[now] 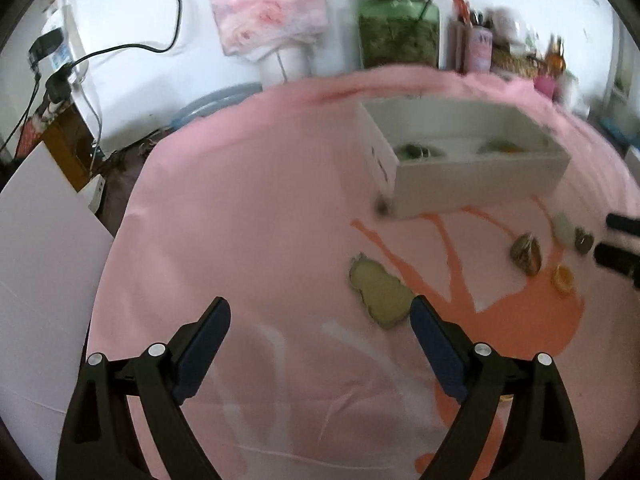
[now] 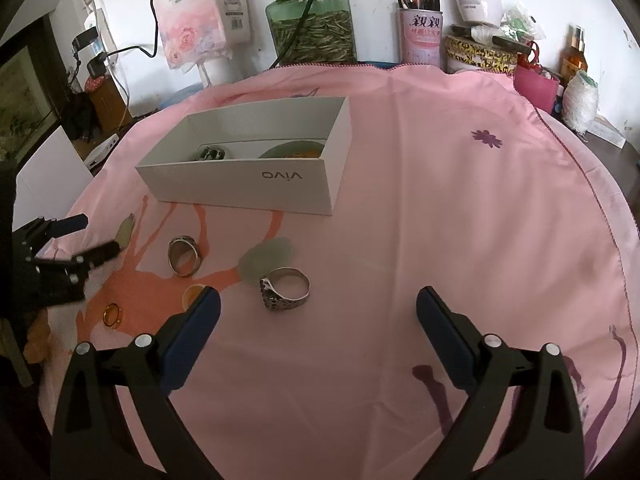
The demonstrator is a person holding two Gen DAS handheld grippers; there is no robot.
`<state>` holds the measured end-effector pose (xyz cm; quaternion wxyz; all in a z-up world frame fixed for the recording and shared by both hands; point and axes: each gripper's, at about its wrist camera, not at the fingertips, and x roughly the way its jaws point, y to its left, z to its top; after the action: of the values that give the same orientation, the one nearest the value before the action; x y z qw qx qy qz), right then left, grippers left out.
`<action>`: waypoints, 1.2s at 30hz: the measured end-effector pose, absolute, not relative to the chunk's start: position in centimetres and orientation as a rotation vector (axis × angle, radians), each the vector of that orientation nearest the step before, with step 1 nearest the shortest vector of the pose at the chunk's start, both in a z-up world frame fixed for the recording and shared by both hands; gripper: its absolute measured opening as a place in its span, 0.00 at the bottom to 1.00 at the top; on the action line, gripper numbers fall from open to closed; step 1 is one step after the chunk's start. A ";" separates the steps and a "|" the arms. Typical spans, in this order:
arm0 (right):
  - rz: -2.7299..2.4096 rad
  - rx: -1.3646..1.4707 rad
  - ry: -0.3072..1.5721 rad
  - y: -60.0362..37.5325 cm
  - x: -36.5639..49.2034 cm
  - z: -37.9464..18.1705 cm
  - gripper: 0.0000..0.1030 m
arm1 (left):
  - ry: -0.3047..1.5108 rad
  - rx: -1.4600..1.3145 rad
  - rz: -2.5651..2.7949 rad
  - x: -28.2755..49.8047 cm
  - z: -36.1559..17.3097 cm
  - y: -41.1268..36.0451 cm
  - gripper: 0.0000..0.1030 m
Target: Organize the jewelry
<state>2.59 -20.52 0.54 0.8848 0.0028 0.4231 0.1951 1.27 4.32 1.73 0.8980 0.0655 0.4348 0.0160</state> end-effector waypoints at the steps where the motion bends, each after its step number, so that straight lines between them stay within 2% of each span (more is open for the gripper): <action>1: 0.407 0.004 0.879 -20.5 2.6 0.5 0.91 | 0.885 0.141 0.018 1.0 2.0 4.0 0.87; 3: 0.406 0.006 0.879 -20.5 2.5 0.5 0.91 | 0.867 0.171 -0.011 0.6 2.1 2.9 0.86; 12: 0.406 0.007 0.875 -20.4 2.4 0.6 0.91 | 0.892 0.173 -0.056 1.4 0.9 2.1 0.57; 14: 0.407 0.008 0.873 -20.5 2.4 0.6 0.91 | 0.898 0.144 -0.081 1.7 0.9 2.2 0.44; 15: 0.406 0.009 0.871 -20.4 2.4 0.7 0.91 | 0.904 0.120 -0.107 1.7 0.9 2.2 0.29; 22: 0.410 0.019 0.856 -20.7 2.3 0.9 0.91 | 0.874 0.212 -0.176 0.1 0.9 -1.1 0.27; 24: 0.419 0.014 0.855 -20.6 2.3 1.0 0.91 | 0.870 0.221 -0.168 0.0 0.8 -1.1 0.29; 26: 0.433 -0.004 0.852 -20.2 2.1 1.0 0.91 | 0.875 0.205 -0.159 0.1 0.8 -0.8 0.37; 28: 0.459 -0.034 0.847 -19.6 1.7 1.0 0.91 | 0.880 0.196 -0.115 0.4 0.8 -0.2 0.60; 29: 0.470 -0.046 0.842 -19.3 1.5 1.1 0.91 | 0.884 0.188 -0.099 0.6 0.8 0.0 0.67; 30: 0.481 -0.062 0.835 -19.0 1.3 1.1 0.90 | 0.896 0.172 -0.075 0.8 0.7 0.5 0.78; 31: 0.489 -0.083 0.825 -18.6 1.0 1.2 0.87 | 0.905 0.158 -0.066 1.0 0.6 0.8 0.83; 36: 0.508 -0.136 0.815 -17.6 0.3 1.2 0.69 | 0.928 0.127 -0.053 1.2 0.5 1.6 0.91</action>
<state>0.33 -17.63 1.17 0.8846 -0.0652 0.3919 0.2443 1.25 1.56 0.53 0.8920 0.0613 0.4471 -0.0255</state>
